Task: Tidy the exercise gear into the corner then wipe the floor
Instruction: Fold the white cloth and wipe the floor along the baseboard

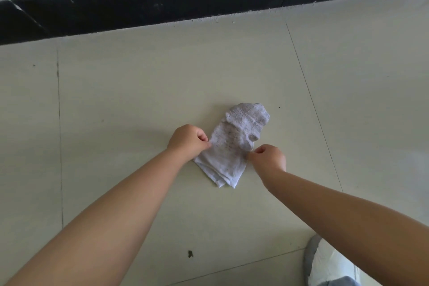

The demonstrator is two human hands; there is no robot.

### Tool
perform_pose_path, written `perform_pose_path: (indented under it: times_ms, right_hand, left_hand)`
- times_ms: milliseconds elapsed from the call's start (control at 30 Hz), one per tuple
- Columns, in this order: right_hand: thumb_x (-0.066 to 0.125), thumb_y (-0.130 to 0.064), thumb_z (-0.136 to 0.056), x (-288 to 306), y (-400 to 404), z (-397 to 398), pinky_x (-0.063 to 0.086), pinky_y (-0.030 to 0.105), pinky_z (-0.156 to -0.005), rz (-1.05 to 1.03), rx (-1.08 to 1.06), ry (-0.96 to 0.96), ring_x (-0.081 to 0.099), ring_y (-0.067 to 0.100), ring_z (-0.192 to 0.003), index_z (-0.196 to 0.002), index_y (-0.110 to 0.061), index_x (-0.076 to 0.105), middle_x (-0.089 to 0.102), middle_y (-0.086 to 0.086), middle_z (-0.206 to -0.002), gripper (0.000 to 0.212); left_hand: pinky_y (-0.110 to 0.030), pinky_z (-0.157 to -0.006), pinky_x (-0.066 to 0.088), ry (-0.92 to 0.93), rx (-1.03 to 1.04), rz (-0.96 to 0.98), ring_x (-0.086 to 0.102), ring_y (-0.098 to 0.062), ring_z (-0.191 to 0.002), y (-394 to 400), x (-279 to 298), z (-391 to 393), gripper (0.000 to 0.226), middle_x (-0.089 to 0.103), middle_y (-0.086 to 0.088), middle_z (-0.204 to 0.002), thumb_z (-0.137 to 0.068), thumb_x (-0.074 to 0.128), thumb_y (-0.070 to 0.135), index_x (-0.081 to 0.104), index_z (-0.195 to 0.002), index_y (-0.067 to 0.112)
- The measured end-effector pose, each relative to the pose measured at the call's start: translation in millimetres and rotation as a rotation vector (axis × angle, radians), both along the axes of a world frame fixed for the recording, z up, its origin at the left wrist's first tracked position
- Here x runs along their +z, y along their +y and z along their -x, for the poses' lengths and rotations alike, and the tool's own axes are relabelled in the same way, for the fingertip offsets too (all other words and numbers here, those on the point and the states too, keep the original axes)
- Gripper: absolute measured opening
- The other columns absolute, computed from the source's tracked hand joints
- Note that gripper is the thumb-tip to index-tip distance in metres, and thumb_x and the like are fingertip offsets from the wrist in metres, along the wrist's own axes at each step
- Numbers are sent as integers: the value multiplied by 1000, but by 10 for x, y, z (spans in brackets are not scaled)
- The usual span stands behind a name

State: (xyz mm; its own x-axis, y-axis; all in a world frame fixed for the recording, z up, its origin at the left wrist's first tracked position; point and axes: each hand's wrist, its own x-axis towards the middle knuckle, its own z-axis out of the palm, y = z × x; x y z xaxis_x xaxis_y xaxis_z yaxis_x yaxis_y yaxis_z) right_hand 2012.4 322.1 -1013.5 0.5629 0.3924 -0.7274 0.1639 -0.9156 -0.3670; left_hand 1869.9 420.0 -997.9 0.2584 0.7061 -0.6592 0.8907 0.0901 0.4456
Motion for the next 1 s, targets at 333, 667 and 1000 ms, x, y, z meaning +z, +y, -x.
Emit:
perform_pose_path:
  times_ms: [333, 667, 1000]
  right_hand:
    - [49, -22, -88, -17, 71, 205, 23, 22, -55, 96, 144, -125, 31, 15, -48, -54, -18, 31, 35, -3, -54, 38]
    - [66, -1, -80, 612, 189, -29, 28, 19, -44, -227, -105, 151, 30, 13, -47, -53, -13, 47, 39, 2, -53, 35]
    - [68, -5, -81, 1415, 750, -229, 32, 18, -55, -491, -32, 142, 37, 10, -59, -59, -15, 50, 45, -2, -63, 30]
  left_hand:
    - [-25, -82, 48, 37, 10, 31, 65, -26, -102, -51, 50, 70, 18, 72, -12, -104, -85, 66, 19, 74, -94, 5]
    - [-3, -46, 29, -143, 55, -101, 53, 4, -52, 119, 192, 156, 21, 72, -9, -85, -84, 69, 18, 74, -96, 1]
    - [-5, -47, 32, -567, 382, -332, 44, 3, -44, 363, 942, 109, 8, 48, 15, -58, -85, 67, 11, 64, -79, 15]
